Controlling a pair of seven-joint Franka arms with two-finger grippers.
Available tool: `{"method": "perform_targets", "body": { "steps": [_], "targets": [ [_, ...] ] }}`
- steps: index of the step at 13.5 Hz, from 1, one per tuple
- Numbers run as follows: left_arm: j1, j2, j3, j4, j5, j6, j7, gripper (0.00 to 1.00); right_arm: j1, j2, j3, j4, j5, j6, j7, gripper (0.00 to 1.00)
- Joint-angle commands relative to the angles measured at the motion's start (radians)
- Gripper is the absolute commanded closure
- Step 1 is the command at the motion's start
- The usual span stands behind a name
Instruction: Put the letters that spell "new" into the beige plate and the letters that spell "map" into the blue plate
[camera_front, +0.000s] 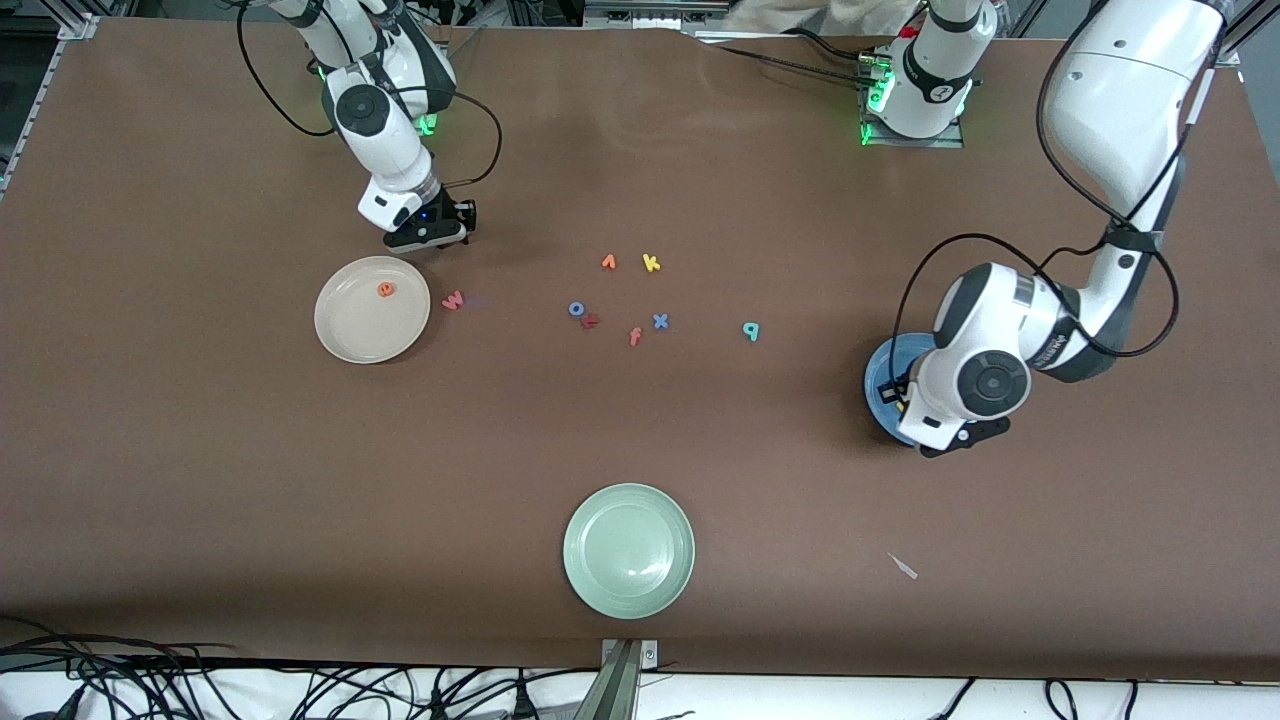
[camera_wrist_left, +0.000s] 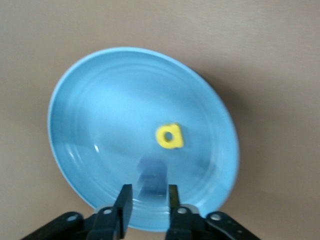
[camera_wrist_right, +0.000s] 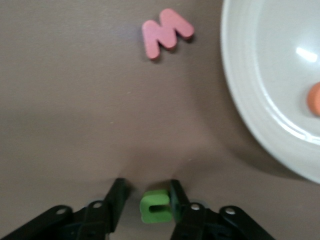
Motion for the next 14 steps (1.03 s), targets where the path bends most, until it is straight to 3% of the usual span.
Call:
{"method": "perform_targets", "body": {
  "steps": [1,3,5,7,10,14],
  "targets": [
    [-0.006,-0.009,-0.019,-0.005,0.002,-0.009,0.013,0.00,-0.001,-0.035,0.026,-0.070,0.003,0.042,0.031,0.64],
    [-0.009,-0.015,-0.060,-0.002,-0.003,-0.033,0.011,0.00,-0.001,-0.036,0.025,-0.071,0.003,0.042,0.026,0.64],
    [-0.013,-0.017,-0.153,-0.001,-0.024,-0.050,0.005,0.00,-0.001,-0.038,0.025,-0.071,0.003,0.042,0.022,0.74],
    [-0.020,-0.003,-0.198,-0.013,-0.065,-0.043,0.002,0.00,-0.003,-0.047,0.025,-0.070,0.002,0.040,0.012,0.80],
    [-0.113,0.015,-0.203,-0.013,-0.076,-0.038,0.006,0.00,-0.003,-0.082,0.023,-0.053,0.003,-0.033,-0.012,0.84],
    [-0.196,0.098,-0.200,-0.018,-0.061,0.100,0.006,0.00,-0.003,-0.110,0.023,-0.039,0.003,-0.081,-0.012,0.85]
  ]
}}
